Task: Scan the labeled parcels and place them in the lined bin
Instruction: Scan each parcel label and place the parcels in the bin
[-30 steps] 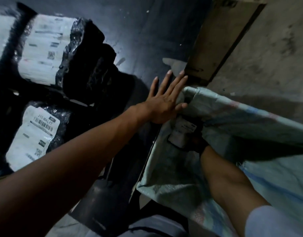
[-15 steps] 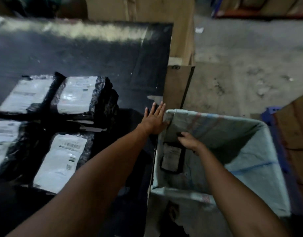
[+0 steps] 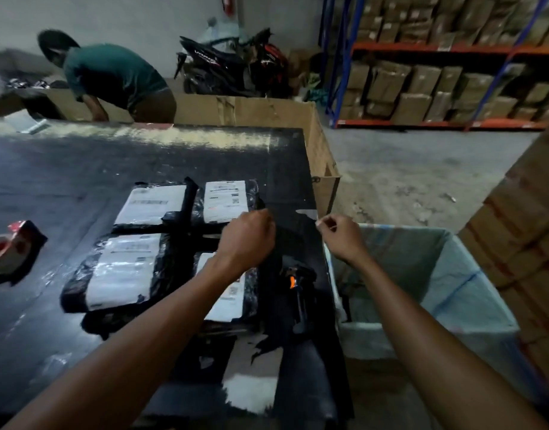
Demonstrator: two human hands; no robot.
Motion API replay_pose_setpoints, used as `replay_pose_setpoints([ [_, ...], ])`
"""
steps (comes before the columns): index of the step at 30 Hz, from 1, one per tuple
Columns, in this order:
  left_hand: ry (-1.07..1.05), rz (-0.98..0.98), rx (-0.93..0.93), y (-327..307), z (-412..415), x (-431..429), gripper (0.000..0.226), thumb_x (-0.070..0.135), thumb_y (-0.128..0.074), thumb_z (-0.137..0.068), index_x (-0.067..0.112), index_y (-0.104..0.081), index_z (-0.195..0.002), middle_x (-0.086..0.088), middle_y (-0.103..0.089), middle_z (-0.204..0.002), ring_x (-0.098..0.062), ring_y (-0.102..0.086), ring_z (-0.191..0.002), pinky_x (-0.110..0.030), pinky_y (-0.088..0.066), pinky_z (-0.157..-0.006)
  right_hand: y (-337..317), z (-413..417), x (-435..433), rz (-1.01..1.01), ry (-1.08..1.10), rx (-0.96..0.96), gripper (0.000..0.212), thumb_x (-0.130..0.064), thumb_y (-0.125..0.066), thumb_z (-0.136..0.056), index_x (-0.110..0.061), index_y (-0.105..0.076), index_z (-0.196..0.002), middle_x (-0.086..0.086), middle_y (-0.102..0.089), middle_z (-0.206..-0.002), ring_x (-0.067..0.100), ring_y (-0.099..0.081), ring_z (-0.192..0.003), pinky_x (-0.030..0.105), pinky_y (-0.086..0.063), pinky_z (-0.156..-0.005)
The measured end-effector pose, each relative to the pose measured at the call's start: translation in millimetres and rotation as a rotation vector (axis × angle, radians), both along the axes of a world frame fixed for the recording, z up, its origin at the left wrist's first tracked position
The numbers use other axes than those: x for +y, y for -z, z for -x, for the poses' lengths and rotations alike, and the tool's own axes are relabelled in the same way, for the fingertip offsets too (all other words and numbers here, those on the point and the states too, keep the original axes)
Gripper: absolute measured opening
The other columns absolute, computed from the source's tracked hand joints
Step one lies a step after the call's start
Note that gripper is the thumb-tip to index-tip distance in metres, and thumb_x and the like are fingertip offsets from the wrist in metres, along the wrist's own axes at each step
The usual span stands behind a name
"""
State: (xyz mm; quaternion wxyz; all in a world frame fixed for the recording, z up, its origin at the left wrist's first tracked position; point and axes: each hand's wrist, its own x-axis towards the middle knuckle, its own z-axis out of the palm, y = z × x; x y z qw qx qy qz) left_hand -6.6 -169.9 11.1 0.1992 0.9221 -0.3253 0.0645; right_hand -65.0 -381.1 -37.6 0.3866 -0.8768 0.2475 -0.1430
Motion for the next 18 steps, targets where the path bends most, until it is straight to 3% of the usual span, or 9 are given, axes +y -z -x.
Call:
replay_pose_setpoints([
  [3,-0.080,0.004,0.047,16.0,2.8,50.0,0.017,0.016,-0.042,-0.094,0.011,-0.058,-0.098,-0.017,-0.068,-0.102,-0.043,-0.064,-0.093,-0.042,-0.048,-0.068,-7.4,2.7,53.7,0.019,-0.086,0.068,0.031,-0.040,-0.058,-0.098,-0.012,-0.070,-0.092,0.007,-0.071,-0.087,0.030,-0.069,-0.093,0.033,-0.048,-0.077],
  [5,-0.152,0.006,0.103,34.0,6.0,78.3,0.029,0.009,-0.044,-0.092,0.007,-0.058,-0.117,-0.018,-0.063,-0.117,-0.042,-0.062,-0.103,-0.044,-0.047,-0.078,-5.2,4.9,86.9,0.183,-0.139,0.218,0.048,-0.055,-0.047,-0.099,-0.014,-0.072,-0.103,0.012,-0.073,-0.105,0.034,-0.064,-0.110,0.041,-0.048,-0.094],
  [7,-0.216,0.006,0.126,52.3,10.6,99.5,0.035,0.005,-0.046,-0.091,0.001,-0.054,-0.125,-0.020,-0.058,-0.127,-0.041,-0.059,-0.109,-0.044,-0.046,-0.086,2.7,7.0,117.5,0.355,-0.159,0.386,0.072,-0.067,-0.031,-0.098,-0.010,-0.069,-0.120,0.015,-0.061,-0.132,0.036,-0.046,-0.130,0.050,-0.033,-0.111],
  [9,-0.206,-0.014,0.087,70.3,17.2,107.0,0.046,0.001,-0.047,-0.088,-0.004,-0.049,-0.133,-0.025,-0.052,-0.139,-0.042,-0.055,-0.121,-0.043,-0.044,-0.098,12.1,9.0,144.2,0.381,-0.185,0.503,0.089,-0.075,-0.021,-0.094,-0.006,-0.064,-0.130,0.017,-0.045,-0.149,0.039,-0.029,-0.141,0.055,-0.019,-0.116],
  [11,-0.171,-0.019,0.133,86.3,26.4,106.4,0.060,-0.001,-0.044,-0.089,-0.010,-0.033,-0.147,-0.032,-0.033,-0.154,-0.042,-0.035,-0.143,-0.042,-0.031,-0.116,18.6,8.3,169.7,0.295,-0.177,0.560,0.098,-0.081,-0.019,-0.090,-0.004,-0.060,-0.134,0.018,-0.040,-0.154,0.039,-0.022,-0.146,0.056,-0.013,-0.118],
  [13,-0.160,0.007,0.206,100.2,34.4,101.0,0.064,-0.001,-0.039,-0.093,-0.009,-0.017,-0.153,-0.031,-0.012,-0.162,-0.040,-0.012,-0.153,-0.040,-0.015,-0.125,21.8,7.2,187.9,0.197,-0.069,0.478,0.093,-0.081,-0.030,-0.088,-0.004,-0.062,-0.129,0.017,-0.049,-0.147,0.038,-0.029,-0.142,0.054,-0.019,-0.117],
  [14,-0.170,0.070,0.201,105.1,36.7,100.9,0.062,0.000,-0.036,-0.096,-0.008,-0.017,-0.154,-0.029,-0.010,-0.163,-0.037,-0.008,-0.154,-0.039,-0.013,-0.126,21.5,7.2,194.8,0.151,-0.010,0.399,0.087,-0.079,-0.038,-0.088,-0.005,-0.063,-0.126,0.016,-0.054,-0.142,0.038,-0.035,-0.139,0.052,-0.025,-0.115],
  [18,-0.164,0.378,0.227,107.7,37.8,111.2,0.054,0.010,-0.035,-0.105,0.001,-0.023,-0.156,-0.017,-0.020,-0.165,-0.025,-0.016,-0.154,-0.034,-0.016,-0.125,13.6,14.3,206.5,-0.212,0.008,0.052,0.070,-0.057,-0.069,-0.085,-0.007,-0.050,-0.131,0.012,-0.064,-0.128,0.032,-0.059,-0.121,0.037,-0.048,-0.096],
])
